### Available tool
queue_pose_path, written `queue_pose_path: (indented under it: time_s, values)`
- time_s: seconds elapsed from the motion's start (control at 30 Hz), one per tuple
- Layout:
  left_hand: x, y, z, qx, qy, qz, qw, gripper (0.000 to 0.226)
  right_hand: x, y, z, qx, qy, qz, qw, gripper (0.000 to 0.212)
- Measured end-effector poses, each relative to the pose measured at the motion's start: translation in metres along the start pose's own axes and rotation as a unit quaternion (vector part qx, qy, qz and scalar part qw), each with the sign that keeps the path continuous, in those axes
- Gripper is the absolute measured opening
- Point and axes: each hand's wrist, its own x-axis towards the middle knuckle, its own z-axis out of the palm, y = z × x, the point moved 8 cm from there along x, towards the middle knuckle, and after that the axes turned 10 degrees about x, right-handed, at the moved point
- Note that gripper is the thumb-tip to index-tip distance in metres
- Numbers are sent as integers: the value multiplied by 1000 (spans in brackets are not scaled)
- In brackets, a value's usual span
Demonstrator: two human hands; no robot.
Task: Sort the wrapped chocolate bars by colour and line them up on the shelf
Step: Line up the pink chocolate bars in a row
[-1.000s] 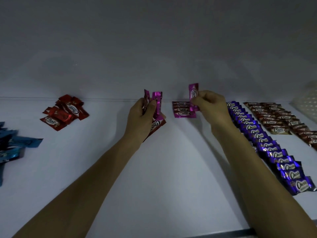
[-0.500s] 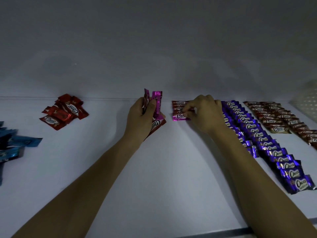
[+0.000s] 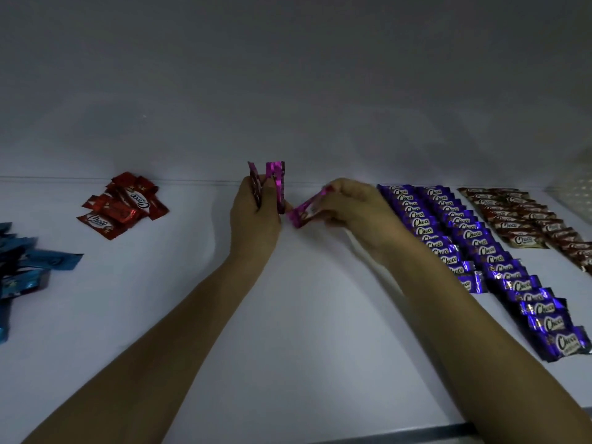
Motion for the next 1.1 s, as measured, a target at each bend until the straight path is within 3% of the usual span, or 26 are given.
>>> queue_pose_path:
  time_s: [0.07,0.17,0.23,0.37,0.5,0.77,1.1]
  values:
    - [0,-2,3,-9,-17,-10,1000,21,5,-9,-25,-6,56,-41,998,19]
    - [-2,1,6,8,-35,3,999,22,7,-19,-54,-197,89,-100,971,13]
    - [-3,4,8,24,-45,24,998,22,9,-17,-67,-273,102,-86,953,20]
    - [-4,5,11,33,-55,39,997,22,13,-3,-62,-337,49,-35,940,21]
    - [-3,4,10,29,-56,36,997,21,12,0,-43,-420,8,-67,905,9]
    - [-4,5,12,35,-59,49,996,20,15,-5,-39,-485,54,-159,858,11]
    - [-3,2,14,39,-66,52,996,19,19,0,-44,-512,54,-149,844,9]
